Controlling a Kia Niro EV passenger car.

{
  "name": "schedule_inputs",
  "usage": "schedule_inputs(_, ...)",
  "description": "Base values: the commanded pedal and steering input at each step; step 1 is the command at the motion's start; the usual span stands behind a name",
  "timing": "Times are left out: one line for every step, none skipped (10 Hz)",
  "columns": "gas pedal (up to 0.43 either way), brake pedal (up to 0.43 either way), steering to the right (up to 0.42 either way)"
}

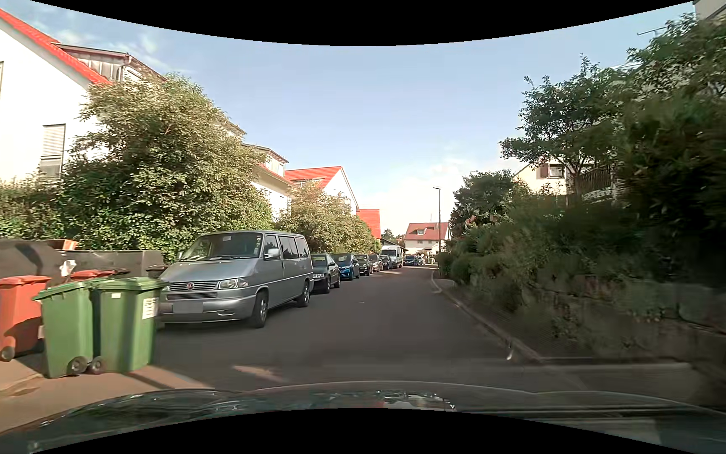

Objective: Follow the waypoints while adhering to traffic rules and regulations

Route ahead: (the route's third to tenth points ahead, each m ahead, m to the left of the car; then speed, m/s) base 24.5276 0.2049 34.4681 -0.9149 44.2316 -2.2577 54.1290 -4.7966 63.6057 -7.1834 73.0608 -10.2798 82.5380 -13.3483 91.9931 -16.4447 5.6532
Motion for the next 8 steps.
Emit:
schedule_inputs(0.079,0.000,0.020)
schedule_inputs(0.079,0.000,0.026)
schedule_inputs(0.079,0.000,0.032)
schedule_inputs(0.079,0.000,0.032)
schedule_inputs(0.079,0.000,0.024)
schedule_inputs(0.079,0.000,0.015)
schedule_inputs(0.079,0.000,0.014)
schedule_inputs(0.079,0.000,0.018)
